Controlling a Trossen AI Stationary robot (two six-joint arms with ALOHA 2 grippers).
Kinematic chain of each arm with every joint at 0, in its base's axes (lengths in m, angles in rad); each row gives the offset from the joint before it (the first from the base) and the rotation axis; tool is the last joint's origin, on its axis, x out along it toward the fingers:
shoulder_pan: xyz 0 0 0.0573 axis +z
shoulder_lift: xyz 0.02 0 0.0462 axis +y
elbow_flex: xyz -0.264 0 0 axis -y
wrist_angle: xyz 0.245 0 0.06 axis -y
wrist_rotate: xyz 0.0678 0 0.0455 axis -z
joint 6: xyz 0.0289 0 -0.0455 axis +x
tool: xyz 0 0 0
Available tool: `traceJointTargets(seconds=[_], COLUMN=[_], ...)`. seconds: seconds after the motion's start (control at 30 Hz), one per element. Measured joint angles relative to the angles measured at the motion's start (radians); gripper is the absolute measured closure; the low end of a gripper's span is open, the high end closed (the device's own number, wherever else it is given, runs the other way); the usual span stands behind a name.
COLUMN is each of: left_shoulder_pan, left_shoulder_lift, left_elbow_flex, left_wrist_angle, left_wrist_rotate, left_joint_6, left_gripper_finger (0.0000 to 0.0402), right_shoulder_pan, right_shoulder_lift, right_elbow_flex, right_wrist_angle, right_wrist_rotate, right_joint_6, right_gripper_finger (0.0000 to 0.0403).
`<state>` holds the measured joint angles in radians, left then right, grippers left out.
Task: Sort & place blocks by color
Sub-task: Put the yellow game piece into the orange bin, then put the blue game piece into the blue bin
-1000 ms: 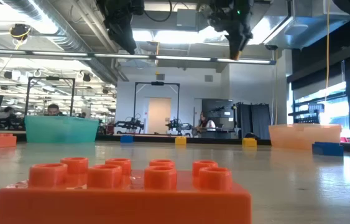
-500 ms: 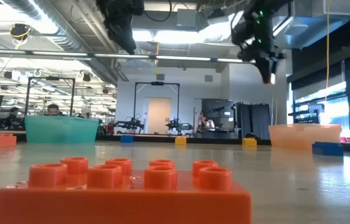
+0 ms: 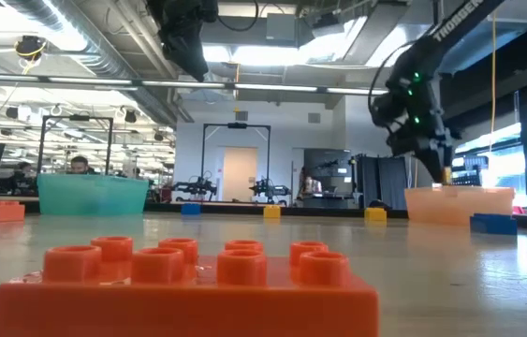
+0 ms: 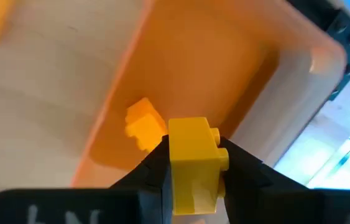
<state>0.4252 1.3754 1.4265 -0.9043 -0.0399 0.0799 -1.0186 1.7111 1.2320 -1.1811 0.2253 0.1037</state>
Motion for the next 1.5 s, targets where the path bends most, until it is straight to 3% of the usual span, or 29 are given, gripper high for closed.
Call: traceJointTargets(seconds=[0.23, 0.43, 0.57, 0.8, 1.13, 1.3, 1.5], left_shoulder_pan=[0.000, 0.000, 0.000, 0.000, 0.000, 0.000, -0.001], left_shoulder_lift=[0.000, 0.000, 0.000, 0.000, 0.000, 0.000, 0.000], left_elbow_flex=[0.000, 0.000, 0.000, 0.000, 0.000, 0.000, 0.000], left_wrist_angle=[0.002, 0.002, 0.001, 0.001, -0.012, -0.068, -0.113], left_wrist_rotate=[0.000, 0.000, 0.000, 0.000, 0.004, 0.004, 0.004], left_joint_6=[0.000, -0.026, -0.026, -0.026, -0.079, -0.119, -0.155], left_gripper_finger=[0.0195, 0.0195, 0.0195, 0.0195, 0.0195, 0.0195, 0.0195], right_shoulder_pan=[-0.013, -0.013, -0.013, -0.013, 0.109, 0.200, 0.336], right_shoulder_lift=[0.000, 0.000, 0.000, -0.012, -0.326, -0.462, -0.538], right_elbow_flex=[-0.058, -0.059, -0.058, 0.033, 0.070, 0.070, 0.070], right_wrist_angle=[0.091, 0.101, 0.100, -0.005, -0.039, -0.045, -0.124], right_wrist_rotate=[0.000, 0.000, -0.002, -0.145, -0.182, -0.252, -0.283], right_joint_6=[0.001, 0.026, 0.025, 0.018, 0.099, 0.164, 0.445], right_gripper_finger=[0.0308, 0.0245, 0.0226, 0.0221, 0.0220, 0.0219, 0.0219])
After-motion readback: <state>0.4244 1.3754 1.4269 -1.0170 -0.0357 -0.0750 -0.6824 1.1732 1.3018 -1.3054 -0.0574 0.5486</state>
